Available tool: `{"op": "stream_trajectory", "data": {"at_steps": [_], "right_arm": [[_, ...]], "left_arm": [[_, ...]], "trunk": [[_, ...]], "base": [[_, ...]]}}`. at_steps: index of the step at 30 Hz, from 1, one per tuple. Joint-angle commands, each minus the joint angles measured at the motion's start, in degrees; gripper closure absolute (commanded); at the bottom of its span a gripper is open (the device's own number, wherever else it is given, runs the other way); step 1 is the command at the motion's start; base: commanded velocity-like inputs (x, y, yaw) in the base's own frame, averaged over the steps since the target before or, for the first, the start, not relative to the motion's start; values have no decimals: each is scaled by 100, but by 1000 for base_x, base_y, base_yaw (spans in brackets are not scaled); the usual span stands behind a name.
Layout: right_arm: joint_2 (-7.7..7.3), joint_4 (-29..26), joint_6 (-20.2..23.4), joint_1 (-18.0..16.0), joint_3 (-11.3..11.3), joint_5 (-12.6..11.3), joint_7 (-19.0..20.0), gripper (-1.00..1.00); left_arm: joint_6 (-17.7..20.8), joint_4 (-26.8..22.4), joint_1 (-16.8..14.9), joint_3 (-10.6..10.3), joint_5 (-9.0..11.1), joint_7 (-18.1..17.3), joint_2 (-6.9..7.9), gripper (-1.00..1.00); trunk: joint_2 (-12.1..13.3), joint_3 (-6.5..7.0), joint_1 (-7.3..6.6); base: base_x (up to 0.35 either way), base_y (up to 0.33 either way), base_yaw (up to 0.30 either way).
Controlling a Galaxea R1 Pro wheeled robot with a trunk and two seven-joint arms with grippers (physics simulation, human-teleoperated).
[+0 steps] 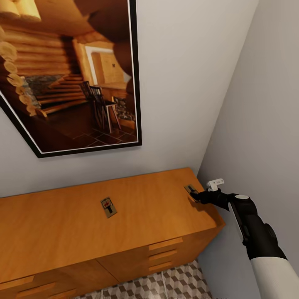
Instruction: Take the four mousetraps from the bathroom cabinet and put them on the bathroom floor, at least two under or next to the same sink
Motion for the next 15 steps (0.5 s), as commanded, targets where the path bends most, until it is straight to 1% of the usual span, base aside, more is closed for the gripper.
{"op": "stream_trajectory", "data": {"at_steps": [1, 15], "right_arm": [[1, -7, 13, -3, -9, 60, 56, -100], [1, 30, 2, -7, -9, 60, 55, -100]], "left_arm": [[-34, 28, -11, -17, -40, 39, -2, -100], [-30, 28, -6, -17, -40, 39, -2, -100]], "trunk": [[-12, -19, 3], [-12, -130, 3]], "base": [[0, 0, 0], [0, 0, 0]]}}
